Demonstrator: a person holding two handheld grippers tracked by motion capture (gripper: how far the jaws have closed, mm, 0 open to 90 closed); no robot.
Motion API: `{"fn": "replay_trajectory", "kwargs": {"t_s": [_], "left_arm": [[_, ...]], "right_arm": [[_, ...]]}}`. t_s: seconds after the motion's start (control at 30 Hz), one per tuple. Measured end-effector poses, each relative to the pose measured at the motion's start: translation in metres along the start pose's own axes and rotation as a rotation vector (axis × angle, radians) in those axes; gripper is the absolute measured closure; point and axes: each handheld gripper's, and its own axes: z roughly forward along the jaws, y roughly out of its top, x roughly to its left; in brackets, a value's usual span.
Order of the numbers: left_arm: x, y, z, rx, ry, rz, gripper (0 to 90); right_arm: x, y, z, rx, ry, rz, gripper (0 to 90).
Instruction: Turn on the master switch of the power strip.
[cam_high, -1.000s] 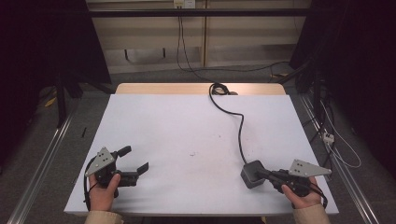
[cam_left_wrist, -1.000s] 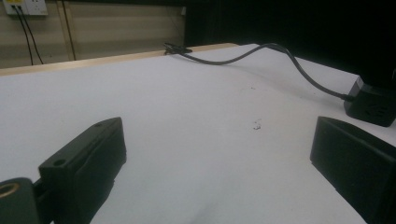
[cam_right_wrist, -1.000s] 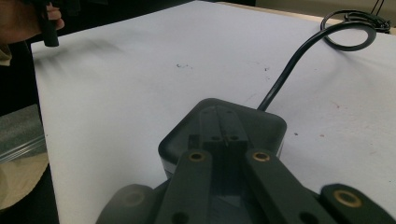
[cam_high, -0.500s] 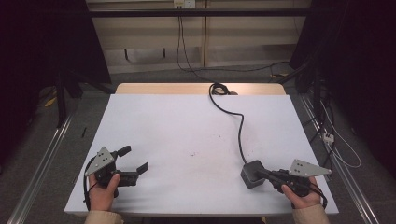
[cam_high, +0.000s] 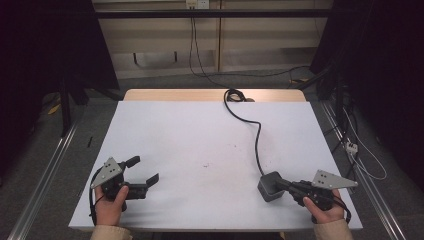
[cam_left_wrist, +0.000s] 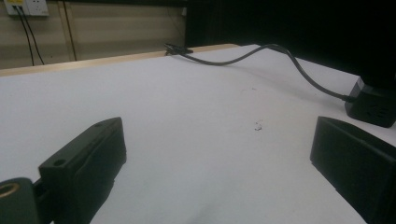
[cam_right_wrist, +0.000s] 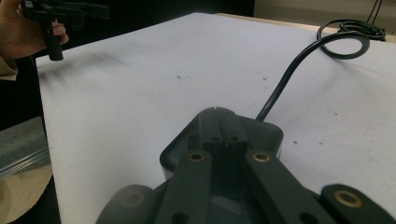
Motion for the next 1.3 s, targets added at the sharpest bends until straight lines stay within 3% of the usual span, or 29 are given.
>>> {"fn": "replay_trajectory", "kwargs": {"t_s": [0.3, 0.4, 1.3], "left_arm": [[0.0, 0.0002, -0.0004, -0.001, 0.002, -0.001, 3.3], [0.0, 0.0002, -0.0006, 0.0, 0.003, -0.002, 3.3], [0.0005, 0.0006, -0.0021, 0.0, 0.005, 0.002, 3.3]], "right_arm": [[0.0001, 0.0026, -0.0006, -0.024, -0.006, 0.02, 89.5], [-0.0003, 0.0036, 0.0003, -0.019, -0.02, 0.034, 78.7], [0.0016, 0.0047, 0.007, -0.028, -0.056, 0.044, 57.2]]}}
